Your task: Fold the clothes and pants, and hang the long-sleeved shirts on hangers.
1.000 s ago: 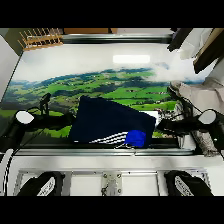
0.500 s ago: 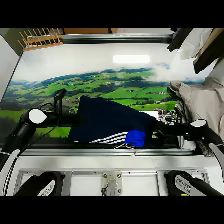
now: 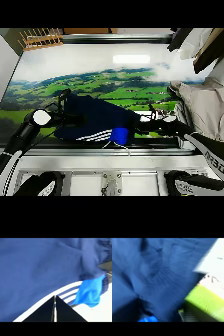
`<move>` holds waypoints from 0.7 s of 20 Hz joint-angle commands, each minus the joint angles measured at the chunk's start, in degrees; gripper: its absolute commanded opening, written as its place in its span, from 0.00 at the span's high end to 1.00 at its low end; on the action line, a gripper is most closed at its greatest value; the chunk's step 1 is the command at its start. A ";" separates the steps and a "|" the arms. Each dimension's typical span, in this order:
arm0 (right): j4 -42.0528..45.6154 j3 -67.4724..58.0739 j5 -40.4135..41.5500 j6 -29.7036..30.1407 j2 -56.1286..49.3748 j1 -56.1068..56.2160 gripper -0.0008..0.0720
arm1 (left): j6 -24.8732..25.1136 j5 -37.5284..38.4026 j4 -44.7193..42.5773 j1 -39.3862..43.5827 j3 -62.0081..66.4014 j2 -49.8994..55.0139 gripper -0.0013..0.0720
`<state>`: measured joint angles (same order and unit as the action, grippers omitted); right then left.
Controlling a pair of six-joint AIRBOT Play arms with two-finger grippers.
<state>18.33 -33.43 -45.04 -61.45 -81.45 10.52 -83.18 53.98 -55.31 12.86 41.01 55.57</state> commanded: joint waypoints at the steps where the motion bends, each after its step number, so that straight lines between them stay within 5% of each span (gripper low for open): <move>1: -3.67 -4.00 2.34 2.84 -2.08 6.23 0.71 | -0.22 -0.15 -0.04 0.11 0.04 -0.04 0.98; 2: -4.07 -5.22 2.38 4.79 -2.14 7.13 0.90 | -0.22 -0.15 -0.04 0.11 0.04 -0.04 0.98; 3: -4.04 -6.43 2.43 5.95 -2.14 7.67 0.97 | -0.22 -0.15 -0.04 0.11 0.02 -0.04 0.98; 6: -1.79 -11.93 2.14 3.26 -0.94 6.43 0.97 | -0.22 -0.09 -0.04 0.11 0.02 -0.04 0.98; 12: 30.18 -34.60 -4.35 -26.47 7.50 -12.68 0.97 | -0.20 -0.24 -0.13 0.11 -0.02 -0.02 0.98; 14: 35.19 -40.41 -6.49 -31.91 10.19 -21.27 0.97 | -0.20 -0.44 -0.17 0.11 -0.02 -0.02 0.98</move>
<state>41.01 -64.99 -48.07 -81.06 -74.81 -0.71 -83.40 53.76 -55.42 12.95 41.01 55.55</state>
